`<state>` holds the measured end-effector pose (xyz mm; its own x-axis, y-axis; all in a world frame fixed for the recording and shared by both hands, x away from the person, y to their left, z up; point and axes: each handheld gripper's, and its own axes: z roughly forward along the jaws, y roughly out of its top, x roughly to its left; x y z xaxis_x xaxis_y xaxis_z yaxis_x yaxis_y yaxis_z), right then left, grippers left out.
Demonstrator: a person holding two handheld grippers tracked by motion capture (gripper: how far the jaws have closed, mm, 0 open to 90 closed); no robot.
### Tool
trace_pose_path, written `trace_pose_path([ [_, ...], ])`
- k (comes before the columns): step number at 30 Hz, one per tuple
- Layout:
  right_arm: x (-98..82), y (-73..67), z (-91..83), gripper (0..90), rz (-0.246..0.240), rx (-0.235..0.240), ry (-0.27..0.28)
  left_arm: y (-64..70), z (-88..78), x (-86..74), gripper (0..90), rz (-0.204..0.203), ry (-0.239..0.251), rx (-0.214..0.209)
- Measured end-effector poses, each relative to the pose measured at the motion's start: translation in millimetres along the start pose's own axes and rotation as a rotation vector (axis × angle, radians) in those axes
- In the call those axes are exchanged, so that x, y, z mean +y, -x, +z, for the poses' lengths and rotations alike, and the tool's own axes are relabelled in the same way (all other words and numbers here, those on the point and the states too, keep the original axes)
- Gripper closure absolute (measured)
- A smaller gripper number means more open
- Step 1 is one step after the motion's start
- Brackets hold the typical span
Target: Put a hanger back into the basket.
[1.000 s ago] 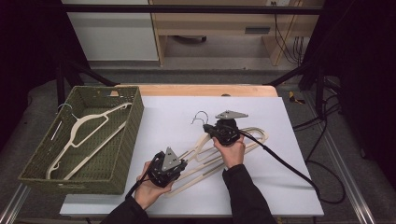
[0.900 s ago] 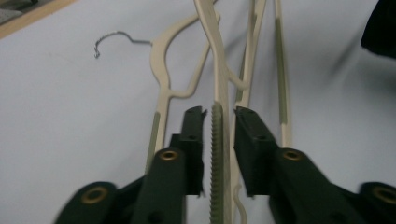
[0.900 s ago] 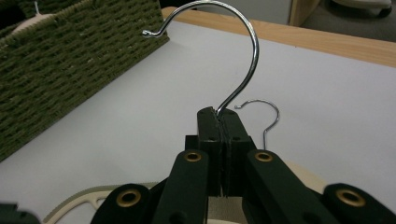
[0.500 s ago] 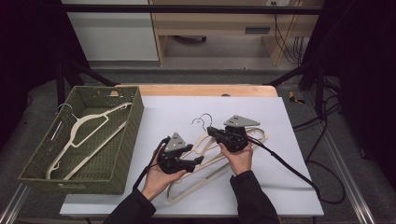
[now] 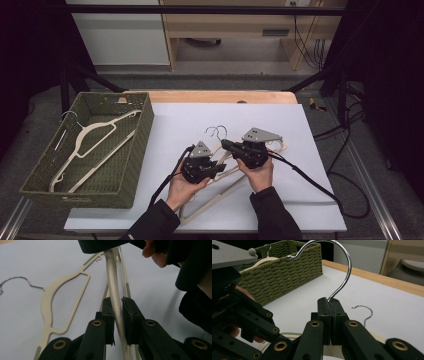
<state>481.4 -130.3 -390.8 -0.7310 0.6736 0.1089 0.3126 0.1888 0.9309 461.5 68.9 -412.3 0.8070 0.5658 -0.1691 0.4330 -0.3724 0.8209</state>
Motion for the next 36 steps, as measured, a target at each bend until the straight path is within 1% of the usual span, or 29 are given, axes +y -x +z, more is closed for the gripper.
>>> trace_pose_path([
  [5, 2.1, -3.8, -10.1, 87.5, -0.009, 0.027, 0.018, 2.6, -6.2, -1.7, 84.7, -0.029, 0.028, -0.007],
  [8, 2.8, -6.4, -18.9, 83.5, -0.02, 0.04, 0.027, 5.5, -10.9, -1.5, 85.0, -0.019, 0.032, 0.019],
  [12, 1.5, -7.6, -32.8, 74.7, -0.023, 0.05, 0.046, 6.6, -21.1, 0.3, 85.4, -0.024, 0.056, 0.007],
  [16, -1.7, -6.9, -51.1, 64.5, -0.026, 0.058, 0.083, 8.4, -36.6, 5.7, 85.4, 0.01, 0.08, 0.027],
  [17, -2.9, -6.2, -55.7, 61.3, -0.022, 0.051, 0.088, 8.0, -40.8, 7.4, 85.4, 0.018, 0.082, 0.038],
  [18, -4.3, -5.5, -60.4, 58.5, -0.023, 0.04, 0.091, 6.8, -45.2, 9.4, 85.4, 0.024, 0.08, 0.042],
  [20, -8.1, -1.9, -68.2, 52.8, -0.021, 0.034, 0.096, 3.8, -53.9, 12.7, 85.4, 0.033, 0.077, 0.048],
  [22, -13.5, 1.9, -74.7, 48.0, -0.012, 0.02, 0.101, -0.1, -62.1, 15.9, 85.4, 0.034, 0.076, 0.052],
  [24, -19.2, 6.9, -79.5, 42.6, -0.006, 0.004, 0.098, -3.8, -70.8, 18.8, 85.4, 0.037, 0.086, 0.055],
  [26, -24.4, 12.0, -82.5, 36.3, 0.005, -0.017, 0.089, -8.1, -80.8, 22.0, 85.4, 0.04, 0.092, 0.057],
  [28, -28.9, 15.8, -84.5, 30.5, 0.016, -0.03, 0.087, -11.8, -91.3, 25.1, 85.4, 0.05, 0.103, 0.067],
  [29, -30.9, 16.8, -85.1, 27.6, 0.019, -0.045, 0.083, -13.7, -97.1, 27.0, 85.4, 0.055, 0.101, 0.07],
  [30, -32.7, 17.9, -86.0, 26.0, 0.013, -0.056, 0.079, -15.3, -102.7, 28.7, 85.4, 0.061, 0.104, 0.078],
  [31, -34.5, 19.0, -87.0, 24.7, 0.014, -0.057, 0.074, -17.2, -108.7, 30.5, 85.4, 0.066, 0.107, 0.084],
  [33, -37.7, 20.8, -88.3, 20.6, 0.023, -0.059, 0.069, -21.1, -121.6, 34.1, 85.3, 0.068, 0.117, 0.089],
  [36, -40.5, 22.2, -89.3, 15.4, 0.034, -0.077, 0.053, -27.4, -141.9, 40.5, 85.4, 0.082, 0.127, 0.095],
])
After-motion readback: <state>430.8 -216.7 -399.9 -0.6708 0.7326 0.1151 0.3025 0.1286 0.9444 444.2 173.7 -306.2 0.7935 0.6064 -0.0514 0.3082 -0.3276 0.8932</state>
